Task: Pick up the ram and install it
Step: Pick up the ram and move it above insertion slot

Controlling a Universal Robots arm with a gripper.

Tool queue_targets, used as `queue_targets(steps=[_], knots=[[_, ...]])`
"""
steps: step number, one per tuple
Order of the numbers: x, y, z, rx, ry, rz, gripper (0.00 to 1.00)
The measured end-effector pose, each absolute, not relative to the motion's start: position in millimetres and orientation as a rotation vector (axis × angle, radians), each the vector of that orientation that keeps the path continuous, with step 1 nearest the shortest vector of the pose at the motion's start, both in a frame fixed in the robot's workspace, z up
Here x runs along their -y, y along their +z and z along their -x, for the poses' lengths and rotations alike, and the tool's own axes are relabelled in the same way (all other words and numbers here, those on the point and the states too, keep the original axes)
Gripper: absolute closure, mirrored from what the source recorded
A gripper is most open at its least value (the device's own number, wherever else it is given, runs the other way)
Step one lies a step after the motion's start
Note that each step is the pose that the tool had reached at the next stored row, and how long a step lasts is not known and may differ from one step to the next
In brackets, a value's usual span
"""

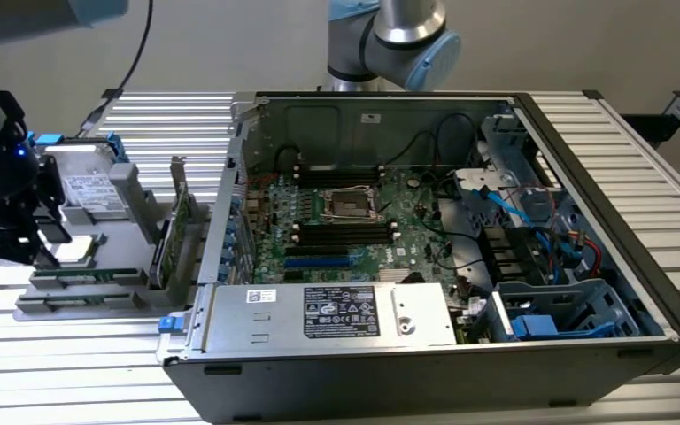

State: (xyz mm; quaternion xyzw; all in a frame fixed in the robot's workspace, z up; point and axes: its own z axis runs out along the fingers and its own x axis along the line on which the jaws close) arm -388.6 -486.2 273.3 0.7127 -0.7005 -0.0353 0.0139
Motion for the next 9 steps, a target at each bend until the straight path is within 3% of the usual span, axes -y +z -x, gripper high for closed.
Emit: queue_targets(steps=[9], knots=[[486.3,257.0,388.6,2.176,-0.11,-2.225,0.58]])
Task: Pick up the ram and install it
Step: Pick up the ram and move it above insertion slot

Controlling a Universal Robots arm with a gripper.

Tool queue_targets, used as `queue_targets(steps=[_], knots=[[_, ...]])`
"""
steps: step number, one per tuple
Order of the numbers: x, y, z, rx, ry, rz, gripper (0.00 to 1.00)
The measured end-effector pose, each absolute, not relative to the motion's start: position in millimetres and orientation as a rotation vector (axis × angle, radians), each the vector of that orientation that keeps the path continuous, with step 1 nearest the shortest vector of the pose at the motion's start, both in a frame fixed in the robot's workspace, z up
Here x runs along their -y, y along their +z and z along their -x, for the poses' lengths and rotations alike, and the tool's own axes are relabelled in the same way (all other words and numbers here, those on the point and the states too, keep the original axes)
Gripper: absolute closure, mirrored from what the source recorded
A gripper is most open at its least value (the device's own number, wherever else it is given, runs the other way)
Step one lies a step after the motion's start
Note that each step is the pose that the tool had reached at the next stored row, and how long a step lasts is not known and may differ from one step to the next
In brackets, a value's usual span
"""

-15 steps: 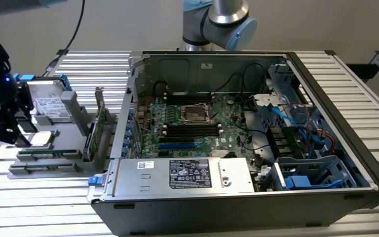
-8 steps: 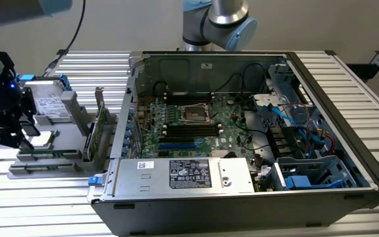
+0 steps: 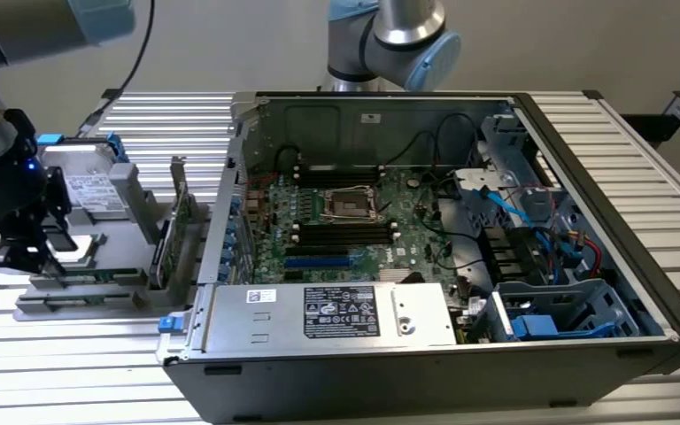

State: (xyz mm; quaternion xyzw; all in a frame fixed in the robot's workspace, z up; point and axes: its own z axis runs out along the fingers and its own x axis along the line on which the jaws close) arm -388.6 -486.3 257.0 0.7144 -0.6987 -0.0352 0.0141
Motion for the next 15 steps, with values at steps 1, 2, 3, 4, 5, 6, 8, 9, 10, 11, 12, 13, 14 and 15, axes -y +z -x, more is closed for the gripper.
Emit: queue_targets(steps=[1,2,3,4,5,6,8,9,10,11,12,13,14,15], knots=[[486.3,255.1,388.6,2.175,-0.11,-2.225,0.58],[486.2,253.2,388.6,2.175,-0.11,-2.225,0.58],[486.2,251.4,388.5,2.175,-0.11,-2.226,0.58],[486.2,249.6,388.6,2.174,-0.11,-2.226,0.58],[486.2,247.7,388.6,2.174,-0.11,-2.226,0.58],[486.3,246.0,388.6,2.174,-0.11,-2.226,0.58],[486.3,242.3,388.6,2.174,-0.11,-2.226,0.58],[486.4,240.5,388.6,2.174,-0.11,-2.226,0.58],[486.8,238.6,388.6,2.174,-0.11,-2.226,0.58],[487.5,236.8,388.6,2.174,-0.11,-2.226,0.58],[488.5,235.1,388.6,2.173,-0.11,-2.226,0.58],[489.4,233.3,388.6,2.173,-0.11,-2.227,0.58],[490.4,231.4,388.6,2.173,-0.11,-2.227,0.58],[491.3,229.4,388.5,2.173,-0.11,-2.227,0.58]])
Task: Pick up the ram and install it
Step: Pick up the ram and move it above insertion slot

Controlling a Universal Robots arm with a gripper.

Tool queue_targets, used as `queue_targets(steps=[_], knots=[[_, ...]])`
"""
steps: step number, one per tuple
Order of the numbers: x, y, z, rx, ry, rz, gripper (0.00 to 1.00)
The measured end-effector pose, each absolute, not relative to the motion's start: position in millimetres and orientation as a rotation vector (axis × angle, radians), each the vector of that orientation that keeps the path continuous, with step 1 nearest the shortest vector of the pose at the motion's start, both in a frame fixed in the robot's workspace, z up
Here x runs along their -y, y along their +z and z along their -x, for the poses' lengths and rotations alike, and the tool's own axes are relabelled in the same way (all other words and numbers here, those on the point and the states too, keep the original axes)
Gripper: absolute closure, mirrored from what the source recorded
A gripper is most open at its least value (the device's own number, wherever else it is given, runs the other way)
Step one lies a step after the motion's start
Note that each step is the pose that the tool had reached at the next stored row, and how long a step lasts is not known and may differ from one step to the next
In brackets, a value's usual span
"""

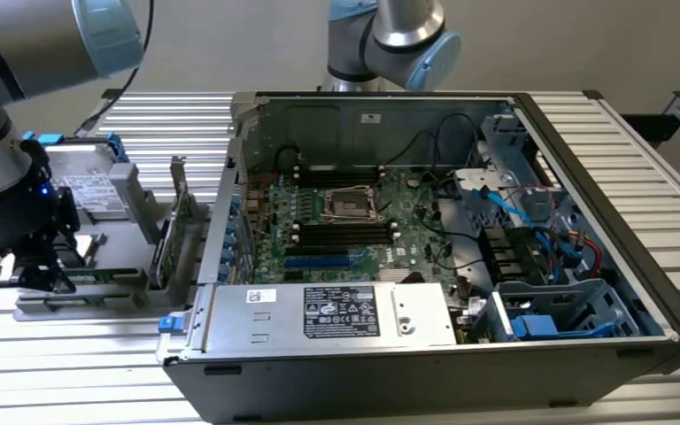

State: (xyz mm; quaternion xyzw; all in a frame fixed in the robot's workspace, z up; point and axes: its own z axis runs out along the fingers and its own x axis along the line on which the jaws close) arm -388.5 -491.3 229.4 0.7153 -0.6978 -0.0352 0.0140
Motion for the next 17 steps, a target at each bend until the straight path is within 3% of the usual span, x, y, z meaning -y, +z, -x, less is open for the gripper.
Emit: queue_targets(steps=[17], knots=[[495.4,198.5,386.8,2.158,-0.108,-2.242,0.58]])
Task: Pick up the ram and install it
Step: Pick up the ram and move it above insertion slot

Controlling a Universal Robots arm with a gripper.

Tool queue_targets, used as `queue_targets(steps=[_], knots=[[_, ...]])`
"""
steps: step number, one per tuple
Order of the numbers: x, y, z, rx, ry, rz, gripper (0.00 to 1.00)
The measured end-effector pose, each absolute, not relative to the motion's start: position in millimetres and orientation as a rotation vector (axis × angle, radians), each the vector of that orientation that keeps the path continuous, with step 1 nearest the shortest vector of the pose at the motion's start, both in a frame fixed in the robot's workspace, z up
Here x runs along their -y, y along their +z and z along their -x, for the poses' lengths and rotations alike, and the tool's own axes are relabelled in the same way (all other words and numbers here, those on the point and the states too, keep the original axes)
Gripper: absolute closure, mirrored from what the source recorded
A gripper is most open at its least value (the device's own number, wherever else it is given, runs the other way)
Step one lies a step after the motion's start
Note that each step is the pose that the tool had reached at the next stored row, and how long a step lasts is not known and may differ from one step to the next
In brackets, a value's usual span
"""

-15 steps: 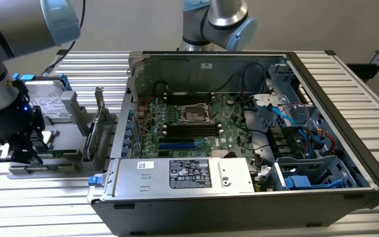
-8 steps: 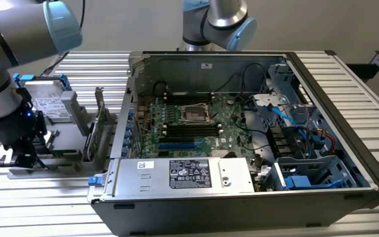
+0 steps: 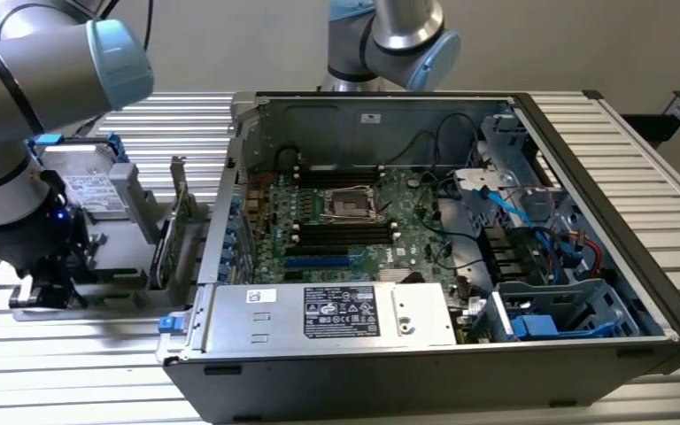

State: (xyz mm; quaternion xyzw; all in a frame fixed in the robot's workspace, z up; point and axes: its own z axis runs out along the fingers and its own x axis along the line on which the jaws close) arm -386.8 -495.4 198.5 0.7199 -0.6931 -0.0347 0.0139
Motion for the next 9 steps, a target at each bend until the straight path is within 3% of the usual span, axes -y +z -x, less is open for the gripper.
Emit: queue_targets(steps=[9], knots=[[496.6,193.1,385.0,2.157,-0.107,-2.243,0.58]])
